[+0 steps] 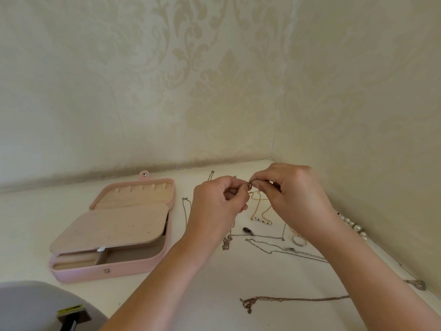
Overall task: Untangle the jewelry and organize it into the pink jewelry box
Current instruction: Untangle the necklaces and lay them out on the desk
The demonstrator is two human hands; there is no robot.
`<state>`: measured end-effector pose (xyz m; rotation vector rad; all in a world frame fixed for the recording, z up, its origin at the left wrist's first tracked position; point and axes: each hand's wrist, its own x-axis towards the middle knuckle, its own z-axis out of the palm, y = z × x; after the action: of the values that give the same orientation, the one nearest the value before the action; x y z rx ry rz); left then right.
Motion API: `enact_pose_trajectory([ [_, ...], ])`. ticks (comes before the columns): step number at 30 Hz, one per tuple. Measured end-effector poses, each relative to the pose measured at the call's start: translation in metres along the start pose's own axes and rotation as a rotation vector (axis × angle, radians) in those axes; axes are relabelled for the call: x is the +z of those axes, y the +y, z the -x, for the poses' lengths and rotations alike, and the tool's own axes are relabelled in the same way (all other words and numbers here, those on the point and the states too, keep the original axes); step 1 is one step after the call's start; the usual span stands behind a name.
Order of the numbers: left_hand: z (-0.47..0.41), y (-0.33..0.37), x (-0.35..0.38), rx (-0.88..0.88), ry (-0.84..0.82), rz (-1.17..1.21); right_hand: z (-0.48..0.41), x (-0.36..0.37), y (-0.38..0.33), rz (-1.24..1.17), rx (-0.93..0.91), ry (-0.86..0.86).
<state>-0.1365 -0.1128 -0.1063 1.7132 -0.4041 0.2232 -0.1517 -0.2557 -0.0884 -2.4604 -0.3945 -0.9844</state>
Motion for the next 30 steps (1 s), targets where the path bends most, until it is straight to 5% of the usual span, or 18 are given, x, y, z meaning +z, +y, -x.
enact_pose_trajectory([
  [19,-0.001,-0.001,0.000,0.019,0.092,0.047,0.009,0.016,-0.019,0.161,0.039,0.189],
  [25,-0.003,-0.002,-0.001,0.033,0.079,0.000,0.004,0.005,-0.017,-0.271,0.357,-0.003],
  [30,-0.005,-0.004,-0.001,0.052,0.055,-0.082,0.004,0.011,-0.014,-0.006,0.141,0.082],
])
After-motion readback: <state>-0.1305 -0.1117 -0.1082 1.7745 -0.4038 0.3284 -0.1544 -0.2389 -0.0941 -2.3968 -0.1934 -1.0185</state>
